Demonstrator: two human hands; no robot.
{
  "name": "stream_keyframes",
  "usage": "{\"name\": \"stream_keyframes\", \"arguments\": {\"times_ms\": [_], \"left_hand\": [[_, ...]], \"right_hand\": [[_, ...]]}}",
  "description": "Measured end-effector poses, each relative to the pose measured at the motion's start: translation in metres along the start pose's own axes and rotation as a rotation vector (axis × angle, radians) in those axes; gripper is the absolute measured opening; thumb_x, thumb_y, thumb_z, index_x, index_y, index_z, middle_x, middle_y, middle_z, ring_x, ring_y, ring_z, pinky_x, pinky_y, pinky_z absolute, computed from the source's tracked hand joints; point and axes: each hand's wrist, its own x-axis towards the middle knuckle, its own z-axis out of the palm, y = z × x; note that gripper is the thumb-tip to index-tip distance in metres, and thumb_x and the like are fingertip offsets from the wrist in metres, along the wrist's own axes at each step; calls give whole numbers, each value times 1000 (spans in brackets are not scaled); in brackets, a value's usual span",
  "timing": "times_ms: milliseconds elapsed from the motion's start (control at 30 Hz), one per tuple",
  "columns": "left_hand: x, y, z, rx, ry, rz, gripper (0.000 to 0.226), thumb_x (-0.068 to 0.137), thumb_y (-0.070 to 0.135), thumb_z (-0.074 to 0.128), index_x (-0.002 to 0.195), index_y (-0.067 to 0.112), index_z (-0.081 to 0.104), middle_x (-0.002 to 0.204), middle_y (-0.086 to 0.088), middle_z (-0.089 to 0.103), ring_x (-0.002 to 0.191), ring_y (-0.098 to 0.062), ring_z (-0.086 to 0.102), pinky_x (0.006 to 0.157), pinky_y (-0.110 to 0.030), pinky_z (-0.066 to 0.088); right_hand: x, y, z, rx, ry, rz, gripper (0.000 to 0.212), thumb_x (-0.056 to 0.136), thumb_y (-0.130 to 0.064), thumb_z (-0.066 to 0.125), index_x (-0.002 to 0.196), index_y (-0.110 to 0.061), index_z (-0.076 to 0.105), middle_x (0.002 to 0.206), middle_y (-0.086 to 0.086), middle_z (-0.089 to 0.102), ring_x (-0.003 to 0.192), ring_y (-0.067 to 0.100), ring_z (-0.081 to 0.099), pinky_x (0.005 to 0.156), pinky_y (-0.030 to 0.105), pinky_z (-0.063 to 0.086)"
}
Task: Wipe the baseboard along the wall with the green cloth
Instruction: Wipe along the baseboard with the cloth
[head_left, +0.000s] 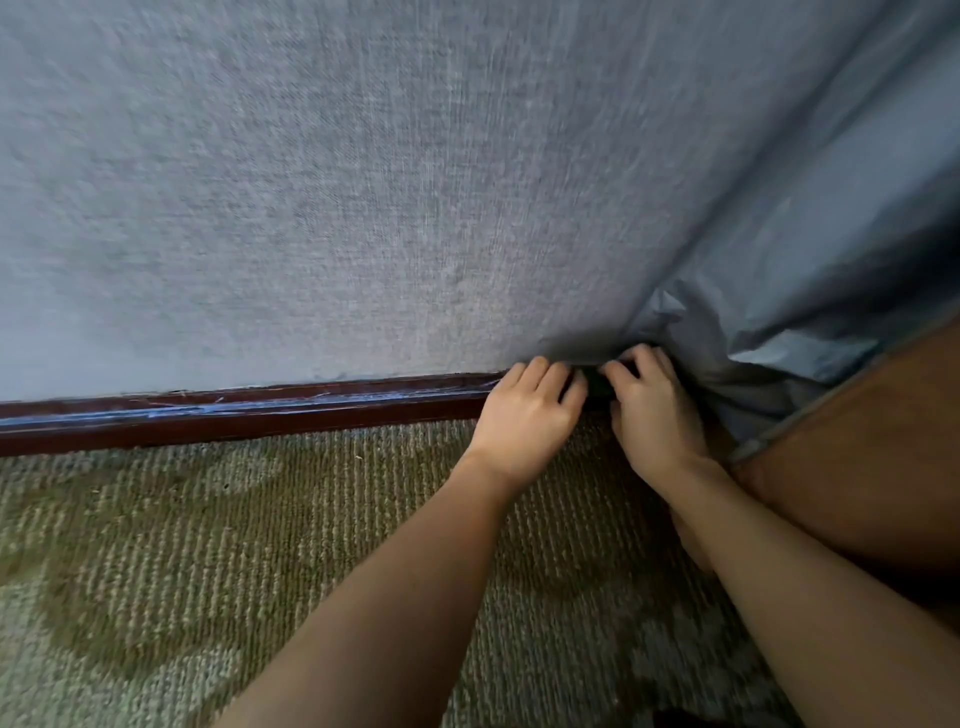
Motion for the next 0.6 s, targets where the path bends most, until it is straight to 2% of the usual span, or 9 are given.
{"name": "stream_keyframes", "arguments": {"times_ms": [333,433,533,600], "left_hand": [[4,1,19,21,38,0,30,73,4,42,71,2,72,75,-12,68,67,-25,65,57,-26,52],[4,2,26,8,51,6,31,72,4,41,70,2,72,74,-12,69,67,-25,65,57,-25,52],[5,4,32,4,61,10,30,73,5,42,69,4,72,73,-10,69,68,-23,65,59,-25,52],[8,8,36,5,64,32,29,74,5,43,68,5,71,73,-10,69,69,-23,65,58,-26,51]], "right_hand": [[7,0,13,-64,-9,32,29,88,-2,45,115,-3,58,119,15,47,119,27,37,87,34,38],[7,1,16,-38,-17,32,29,85,3,47,111,1,60,116,19,50,117,32,40,87,38,40],[5,2,19,29,36,46,23,75,14,55,95,9,64,102,26,57,105,41,50,80,45,46],[2,7,22,11,41,77,24,74,14,55,96,10,64,103,27,57,105,41,50,83,46,45]]}}
